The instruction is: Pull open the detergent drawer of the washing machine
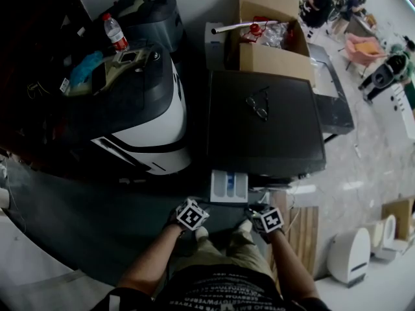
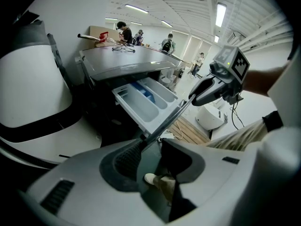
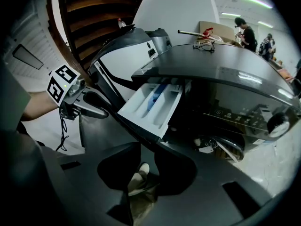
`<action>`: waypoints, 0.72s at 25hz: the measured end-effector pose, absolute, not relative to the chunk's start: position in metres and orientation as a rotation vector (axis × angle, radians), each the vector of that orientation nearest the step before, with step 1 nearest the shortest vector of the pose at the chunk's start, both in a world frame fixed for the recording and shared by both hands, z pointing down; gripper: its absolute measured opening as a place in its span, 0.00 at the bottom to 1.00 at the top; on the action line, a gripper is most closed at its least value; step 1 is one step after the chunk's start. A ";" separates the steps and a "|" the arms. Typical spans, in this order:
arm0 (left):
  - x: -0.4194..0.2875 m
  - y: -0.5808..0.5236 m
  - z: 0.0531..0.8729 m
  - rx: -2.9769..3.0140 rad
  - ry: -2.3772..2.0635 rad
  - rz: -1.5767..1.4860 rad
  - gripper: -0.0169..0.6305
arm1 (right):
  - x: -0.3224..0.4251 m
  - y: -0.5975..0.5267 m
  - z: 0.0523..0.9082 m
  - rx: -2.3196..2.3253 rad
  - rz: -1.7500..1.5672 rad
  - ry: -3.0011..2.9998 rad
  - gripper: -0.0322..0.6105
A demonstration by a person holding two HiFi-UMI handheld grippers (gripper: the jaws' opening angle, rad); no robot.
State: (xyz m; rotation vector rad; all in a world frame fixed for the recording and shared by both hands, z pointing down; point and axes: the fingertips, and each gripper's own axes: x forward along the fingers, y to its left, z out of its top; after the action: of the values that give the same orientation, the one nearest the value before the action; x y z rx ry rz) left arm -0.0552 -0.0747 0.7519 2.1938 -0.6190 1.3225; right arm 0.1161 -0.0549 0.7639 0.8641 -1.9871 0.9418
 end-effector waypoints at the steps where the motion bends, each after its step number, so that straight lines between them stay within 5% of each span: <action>1: -0.056 -0.073 0.753 2.192 -0.616 1.331 0.24 | 0.116 -0.052 0.765 0.858 0.948 -1.986 0.19; 18: -0.057 -0.072 0.746 2.187 -0.703 1.231 0.24 | 0.132 -0.043 0.761 0.957 0.982 -1.960 0.19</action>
State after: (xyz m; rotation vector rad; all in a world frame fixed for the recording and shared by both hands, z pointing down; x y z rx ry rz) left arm -0.0567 -0.0719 0.7462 2.1866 -0.7032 1.2306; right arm 0.1316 -0.0427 0.7610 0.9574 -1.9598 0.9816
